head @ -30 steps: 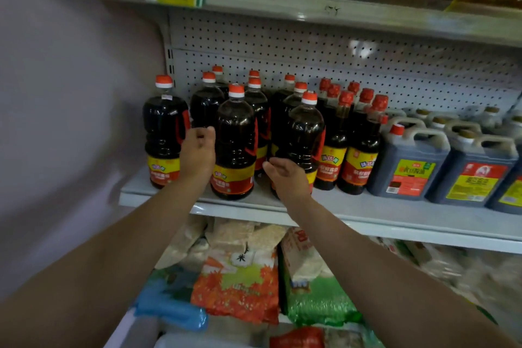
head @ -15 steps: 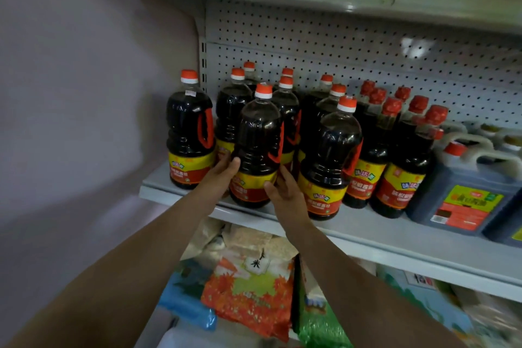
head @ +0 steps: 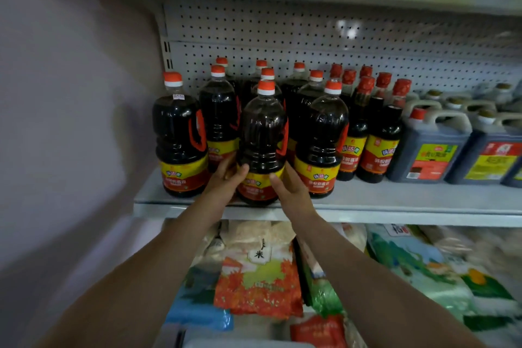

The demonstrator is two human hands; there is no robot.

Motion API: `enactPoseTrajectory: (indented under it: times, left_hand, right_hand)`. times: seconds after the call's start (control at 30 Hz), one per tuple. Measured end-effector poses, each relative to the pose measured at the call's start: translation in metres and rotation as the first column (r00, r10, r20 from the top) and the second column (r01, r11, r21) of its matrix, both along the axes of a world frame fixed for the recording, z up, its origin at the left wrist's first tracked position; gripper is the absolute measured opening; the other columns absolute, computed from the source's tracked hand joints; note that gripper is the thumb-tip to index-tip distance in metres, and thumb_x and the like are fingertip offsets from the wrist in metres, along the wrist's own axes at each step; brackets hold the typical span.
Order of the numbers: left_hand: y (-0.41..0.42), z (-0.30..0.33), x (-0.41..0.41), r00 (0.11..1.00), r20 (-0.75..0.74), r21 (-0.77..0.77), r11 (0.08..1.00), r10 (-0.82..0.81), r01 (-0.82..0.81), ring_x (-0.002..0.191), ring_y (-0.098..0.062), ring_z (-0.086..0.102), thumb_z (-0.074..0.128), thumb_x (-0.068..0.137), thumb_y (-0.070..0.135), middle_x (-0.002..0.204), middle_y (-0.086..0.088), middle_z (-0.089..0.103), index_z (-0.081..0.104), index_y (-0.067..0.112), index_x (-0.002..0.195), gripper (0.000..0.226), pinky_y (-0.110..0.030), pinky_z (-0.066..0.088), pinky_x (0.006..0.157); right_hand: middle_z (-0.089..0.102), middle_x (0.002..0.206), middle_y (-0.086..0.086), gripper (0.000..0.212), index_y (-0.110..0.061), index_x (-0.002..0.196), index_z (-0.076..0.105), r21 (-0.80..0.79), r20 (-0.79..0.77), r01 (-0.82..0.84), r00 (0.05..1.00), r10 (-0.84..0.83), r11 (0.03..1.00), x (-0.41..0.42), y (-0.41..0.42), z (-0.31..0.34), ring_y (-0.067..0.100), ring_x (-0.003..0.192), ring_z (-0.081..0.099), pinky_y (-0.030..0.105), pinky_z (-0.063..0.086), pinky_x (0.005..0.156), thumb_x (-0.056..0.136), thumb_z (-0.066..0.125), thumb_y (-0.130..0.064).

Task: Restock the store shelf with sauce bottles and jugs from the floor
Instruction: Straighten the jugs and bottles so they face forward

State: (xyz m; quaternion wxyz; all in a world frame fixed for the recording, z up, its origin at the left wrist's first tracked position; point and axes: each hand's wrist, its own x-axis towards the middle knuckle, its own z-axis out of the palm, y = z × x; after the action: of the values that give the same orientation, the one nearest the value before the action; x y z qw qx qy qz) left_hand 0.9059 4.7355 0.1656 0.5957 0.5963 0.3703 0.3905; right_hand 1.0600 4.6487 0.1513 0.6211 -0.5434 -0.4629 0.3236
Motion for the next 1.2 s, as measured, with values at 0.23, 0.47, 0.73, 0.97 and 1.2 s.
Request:
enactPoseTrajectory:
  times: [0.23,0.47,0.73,0.97,1.2]
  left_hand:
    - [-0.002,0.009,0.008,0.999,0.037,-0.156,0.988,0.004,0.002,0.135,-0.026,0.046,0.075,0.086,0.037,0.146,0.002,0.051,0.041,0.036,0.147,0.070,-0.044,0.042,0.097]
    - [0.007,0.017,0.017,0.982,0.175,-0.242,0.964,-0.066,0.108,0.105,-0.018,0.059,0.072,0.088,0.012,0.120,0.008,0.061,0.049,0.037,0.142,0.064,-0.057,0.048,0.101]
    - [0.020,0.015,0.036,0.989,0.150,-0.202,0.979,-0.006,0.036,0.114,-0.018,0.055,0.074,0.087,0.015,0.128,0.006,0.059,0.047,0.036,0.145,0.067,-0.033,0.047,0.079]
    - [0.032,0.011,0.045,0.990,0.138,-0.191,0.982,0.013,0.014,0.124,-0.022,0.051,0.076,0.086,0.016,0.141,0.001,0.054,0.043,0.034,0.147,0.072,-0.039,0.046,0.092]
    - [0.009,0.018,0.044,0.996,0.058,-0.149,0.987,0.074,-0.065,0.114,-0.019,0.053,0.072,0.090,0.026,0.133,0.003,0.056,0.047,0.030,0.145,0.060,-0.037,0.044,0.088]
  right_hand:
    - [0.060,0.132,-0.007,0.041,-0.022,0.137,0.049,-0.045,-0.115,0.153,0.981,-0.158,0.987,-0.009,0.001,-0.006,0.012,0.121,0.059,0.020,0.052,0.091,0.100,0.065,-0.027]
    - [0.065,0.128,0.002,0.049,-0.038,0.135,0.058,-0.032,0.008,0.244,0.970,-0.243,0.969,-0.014,0.007,-0.010,0.017,0.118,0.064,0.040,0.057,0.097,0.090,0.068,-0.054]
    - [0.074,0.108,-0.003,0.045,-0.015,0.118,0.068,-0.153,-0.033,0.431,0.897,-0.440,0.889,-0.005,0.026,-0.006,0.014,0.102,0.069,0.040,0.057,0.097,0.087,0.077,-0.046]
    - [0.074,0.107,-0.003,0.029,-0.019,0.109,0.071,-0.153,-0.023,0.427,0.900,-0.435,0.891,0.001,0.033,-0.003,0.014,0.102,0.068,0.034,0.055,0.095,0.091,0.073,-0.041]
    - [0.073,0.113,0.000,0.044,-0.015,0.121,0.069,-0.223,-0.060,0.405,0.902,-0.427,0.887,-0.003,0.027,0.005,0.020,0.108,0.068,0.040,0.055,0.098,0.090,0.073,-0.045]
